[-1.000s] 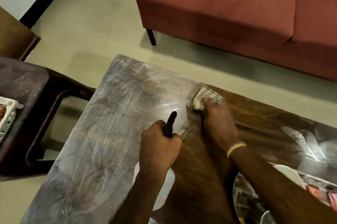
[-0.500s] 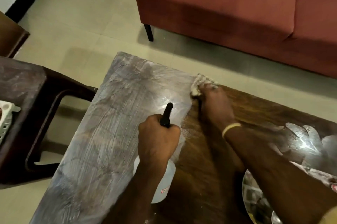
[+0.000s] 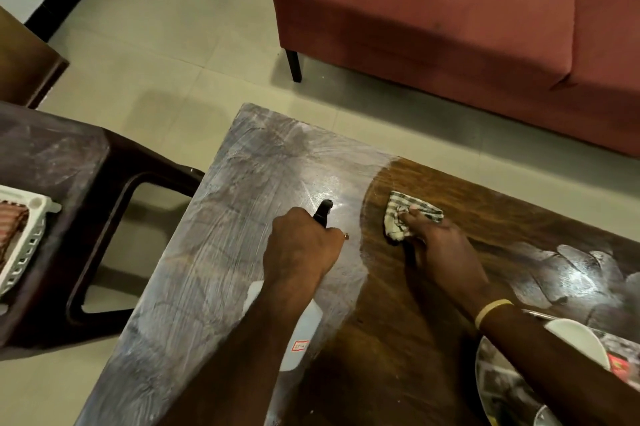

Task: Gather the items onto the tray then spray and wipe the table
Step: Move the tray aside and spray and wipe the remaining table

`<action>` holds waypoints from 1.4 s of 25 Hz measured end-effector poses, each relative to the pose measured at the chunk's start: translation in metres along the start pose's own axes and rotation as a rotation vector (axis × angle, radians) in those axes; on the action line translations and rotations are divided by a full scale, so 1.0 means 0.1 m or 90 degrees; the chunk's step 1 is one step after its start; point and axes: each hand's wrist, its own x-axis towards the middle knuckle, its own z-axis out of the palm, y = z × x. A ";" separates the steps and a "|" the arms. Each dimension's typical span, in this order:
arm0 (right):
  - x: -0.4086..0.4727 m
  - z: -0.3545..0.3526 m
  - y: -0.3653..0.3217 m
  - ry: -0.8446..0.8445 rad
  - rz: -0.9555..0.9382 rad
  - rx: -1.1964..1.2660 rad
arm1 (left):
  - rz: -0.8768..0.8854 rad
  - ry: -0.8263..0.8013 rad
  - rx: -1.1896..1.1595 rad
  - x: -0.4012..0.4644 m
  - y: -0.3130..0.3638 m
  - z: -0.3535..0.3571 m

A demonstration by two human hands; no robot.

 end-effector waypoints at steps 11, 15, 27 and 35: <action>0.50 0.06 -0.53 0.103 -0.006 -0.016 | 0.001 0.049 -0.045 0.00 -0.05 -0.12; -0.18 0.07 -0.46 -0.053 -0.182 -0.036 | 0.020 0.029 -0.074 -0.03 -0.15 -0.17; -0.03 0.22 -0.87 -0.007 -0.230 0.004 | -0.003 0.045 -0.120 -0.12 -0.31 -0.22; 0.96 0.08 -0.90 0.143 -0.010 -0.011 | -0.042 0.084 -0.140 -0.07 -0.44 -0.30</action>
